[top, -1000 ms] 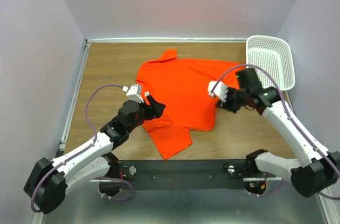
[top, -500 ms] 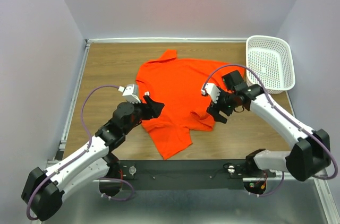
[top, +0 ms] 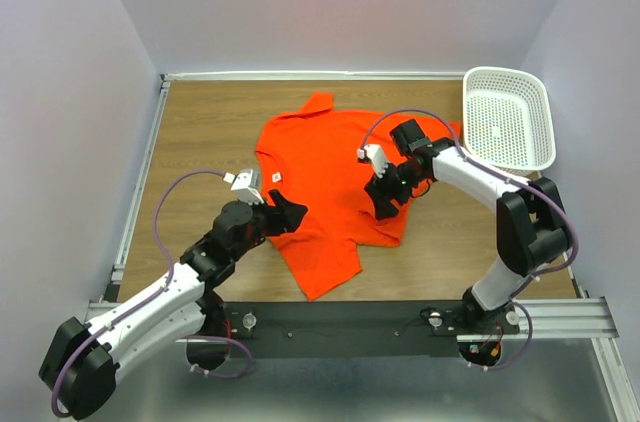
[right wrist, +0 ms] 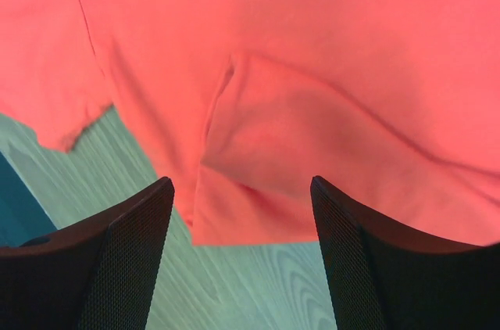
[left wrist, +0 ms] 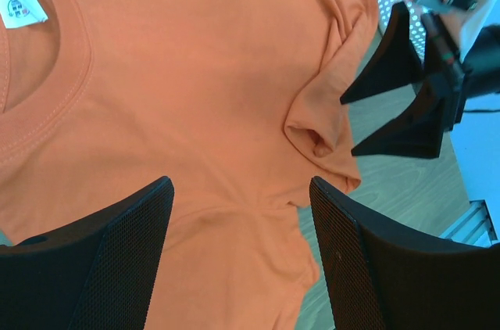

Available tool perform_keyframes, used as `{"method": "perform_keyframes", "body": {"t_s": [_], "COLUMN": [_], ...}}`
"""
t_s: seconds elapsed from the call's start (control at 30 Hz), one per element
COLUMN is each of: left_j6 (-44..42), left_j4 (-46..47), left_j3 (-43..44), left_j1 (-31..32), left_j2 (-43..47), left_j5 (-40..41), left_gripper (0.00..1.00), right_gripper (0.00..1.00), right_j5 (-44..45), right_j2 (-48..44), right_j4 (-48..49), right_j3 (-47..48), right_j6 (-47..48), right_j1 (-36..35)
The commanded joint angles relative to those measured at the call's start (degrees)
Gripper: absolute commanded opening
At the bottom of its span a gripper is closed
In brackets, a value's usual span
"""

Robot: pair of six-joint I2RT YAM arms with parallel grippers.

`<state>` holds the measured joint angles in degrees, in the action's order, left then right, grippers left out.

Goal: Fold and stack the t-shirts

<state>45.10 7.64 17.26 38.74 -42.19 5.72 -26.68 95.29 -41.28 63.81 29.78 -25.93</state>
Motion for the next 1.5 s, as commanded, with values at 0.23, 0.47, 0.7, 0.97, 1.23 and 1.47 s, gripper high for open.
{"method": "perform_keyframes", "body": {"t_s": [0.23, 0.47, 0.7, 0.97, 1.23, 1.47], "left_j6": [1.7, 1.7, 0.7, -1.3, -1.0, -1.0], "left_j4": [1.8, 2.2, 1.8, 1.1, -0.5, -2.8], "left_j3": [-2.3, -2.5, -1.7, -0.1, 1.6, 5.5], "left_j1": [-0.2, -0.2, -0.2, -0.2, -0.2, -1.3], "left_j2": [1.7, 1.7, 1.2, -0.2, -3.5, -7.4], "left_j5": [-1.1, -1.3, -1.5, -1.3, 2.1, 6.9], "left_gripper": [0.79, 0.79, 0.79, 0.79, 0.79, 0.81], "right_gripper": [0.77, 0.43, 0.01, 0.01, 0.27, 1.0], "right_j5": [2.2, 11.4, 23.0, 40.8, 44.0, 37.3], "right_j2": [4.9, 5.9, -3.2, -31.9, -45.9, -45.5], "right_j4": [3.0, 4.1, 4.4, -7.0, -11.5, -12.4], "right_j3": [1.8, 1.0, -3.7, -21.1, -27.3, -17.7], "right_j6": [-5.5, -6.8, -3.2, 23.6, 32.7, 28.4], "right_j1": [-4.1, -6.2, -6.2, -4.0, 7.2, 11.3]}}
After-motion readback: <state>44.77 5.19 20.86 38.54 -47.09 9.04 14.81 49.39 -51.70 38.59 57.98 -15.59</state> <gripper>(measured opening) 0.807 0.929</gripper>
